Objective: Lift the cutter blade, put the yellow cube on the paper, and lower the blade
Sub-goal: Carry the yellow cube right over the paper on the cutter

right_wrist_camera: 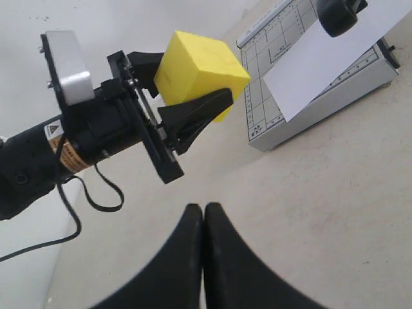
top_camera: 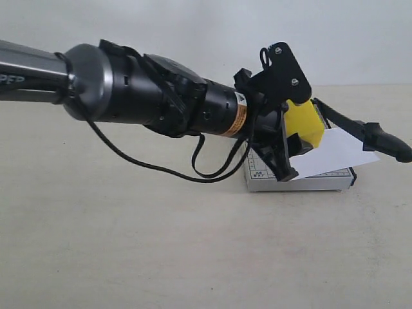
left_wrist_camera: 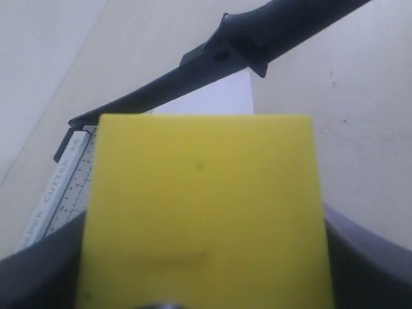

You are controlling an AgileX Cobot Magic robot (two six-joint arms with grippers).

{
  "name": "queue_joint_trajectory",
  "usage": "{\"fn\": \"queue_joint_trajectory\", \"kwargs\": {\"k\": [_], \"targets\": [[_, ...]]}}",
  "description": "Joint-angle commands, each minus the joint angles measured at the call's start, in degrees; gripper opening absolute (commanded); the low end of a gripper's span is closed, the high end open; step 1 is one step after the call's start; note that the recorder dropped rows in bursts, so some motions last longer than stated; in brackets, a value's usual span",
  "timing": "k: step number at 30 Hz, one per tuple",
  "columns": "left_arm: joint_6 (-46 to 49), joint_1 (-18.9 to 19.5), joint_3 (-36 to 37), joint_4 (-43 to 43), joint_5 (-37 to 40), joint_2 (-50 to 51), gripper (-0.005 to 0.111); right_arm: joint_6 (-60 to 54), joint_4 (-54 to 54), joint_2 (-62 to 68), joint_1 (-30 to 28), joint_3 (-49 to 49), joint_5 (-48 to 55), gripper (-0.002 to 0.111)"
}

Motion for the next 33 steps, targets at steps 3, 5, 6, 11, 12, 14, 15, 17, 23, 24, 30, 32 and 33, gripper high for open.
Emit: {"fn": "queue_joint_trajectory", "kwargs": {"k": [3,5,6,11,12,14,15,17,23,24,30,32,33], "targets": [[0.2,-0.4,-7.2,-0.6,2.5,5.9,0.004,-0.4,-0.1,-0.2,-0.2,0.1,-0.5,0.000],[0.2,-0.4,-9.3,-0.7,2.7,7.7,0.004,-0.4,-0.1,-0.2,-0.2,0.1,-0.5,0.000],[0.2,-0.4,-10.0,-0.9,2.7,8.4,0.004,-0.4,-0.1,-0.2,-0.2,0.1,-0.5,0.000],[-2.2,-0.4,-12.2,-1.5,2.2,10.4,0.004,-0.4,-0.1,-0.2,-0.2,0.1,-0.5,0.000],[-2.7,-0.4,-12.2,-1.5,2.2,10.4,0.004,-0.4,-0.1,-0.2,-0.2,0.1,-0.5,0.000],[-2.7,-0.4,-12.3,-1.5,2.2,10.8,0.004,-0.4,-0.1,-0.2,-0.2,0.1,-0.5,0.000],[-2.7,-0.4,-12.5,-1.5,2.2,11.2,0.004,-0.4,-0.1,-0.2,-0.2,0.1,-0.5,0.000],[-2.7,-0.4,-12.8,-1.5,2.2,12.0,0.004,-0.4,-0.1,-0.2,-0.2,0.1,-0.4,0.000],[-2.7,-0.4,-12.8,-1.5,2.2,14.1,0.004,-0.4,-0.1,-0.2,-0.2,0.1,-0.4,0.000],[-2.7,-0.4,-12.8,-1.5,2.3,14.5,0.004,-0.4,-0.1,-0.2,-0.2,0.1,-0.4,0.000],[-2.7,-0.4,-12.9,-1.5,2.2,15.1,0.004,-0.5,-0.1,-0.2,-0.2,0.1,-0.4,0.000],[-2.5,-0.3,-13.5,-1.5,2.2,15.1,0.004,-0.5,-0.1,-0.2,-0.2,0.1,-0.4,0.000],[-2.5,-0.3,-14.1,-1.5,2.2,15.1,0.004,-0.5,-0.1,-0.2,-0.2,0.1,-0.4,0.000]]}}
